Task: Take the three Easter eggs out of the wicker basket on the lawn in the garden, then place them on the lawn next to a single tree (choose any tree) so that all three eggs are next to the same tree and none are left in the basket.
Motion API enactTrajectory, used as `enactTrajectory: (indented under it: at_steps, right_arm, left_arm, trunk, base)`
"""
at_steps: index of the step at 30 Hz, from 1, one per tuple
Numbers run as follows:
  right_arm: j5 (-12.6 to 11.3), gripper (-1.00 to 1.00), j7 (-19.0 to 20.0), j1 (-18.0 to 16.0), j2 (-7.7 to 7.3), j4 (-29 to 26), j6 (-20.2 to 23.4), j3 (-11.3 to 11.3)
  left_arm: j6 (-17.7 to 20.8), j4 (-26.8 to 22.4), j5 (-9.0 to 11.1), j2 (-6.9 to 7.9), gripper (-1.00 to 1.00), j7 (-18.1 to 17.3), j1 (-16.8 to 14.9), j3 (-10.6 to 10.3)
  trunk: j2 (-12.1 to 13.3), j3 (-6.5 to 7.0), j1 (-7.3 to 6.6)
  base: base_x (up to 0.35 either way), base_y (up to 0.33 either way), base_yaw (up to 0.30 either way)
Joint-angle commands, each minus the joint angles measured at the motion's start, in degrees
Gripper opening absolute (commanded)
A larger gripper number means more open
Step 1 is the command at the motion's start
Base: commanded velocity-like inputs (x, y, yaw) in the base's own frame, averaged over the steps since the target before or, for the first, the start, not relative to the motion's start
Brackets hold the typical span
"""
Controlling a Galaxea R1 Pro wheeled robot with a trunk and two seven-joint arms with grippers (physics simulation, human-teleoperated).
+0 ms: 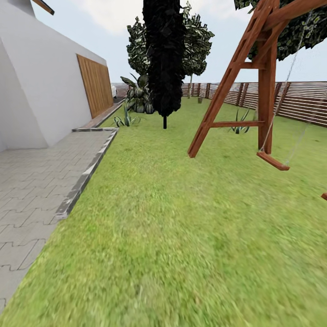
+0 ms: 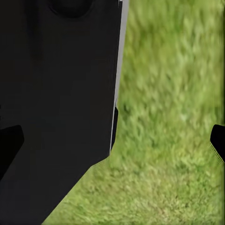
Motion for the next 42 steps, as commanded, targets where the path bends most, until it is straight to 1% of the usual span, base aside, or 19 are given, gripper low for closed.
enactTrajectory:
  at_steps: [1,42]
  right_arm:
    - [0.4,1.0,0.0,-0.1,-0.01,0.1,-0.1,0.0]
    - [0.3,1.0,-0.1,-0.1,-0.09,0.1,-0.1,0.0]
  left_arm:
    - [-0.1,-0.1,0.0,-0.01,1.0,0.0,0.1,0.0]
    - [-0.1,-0.1,0.0,-0.04,1.0,0.0,0.0,0.0]
  trunk:
    - [0.0,-0.04,0.03]
    - [0.0,-0.04,0.03]
  base:
    - [0.337,0.0,0.0]
    - [0.336,0.0,0.0]
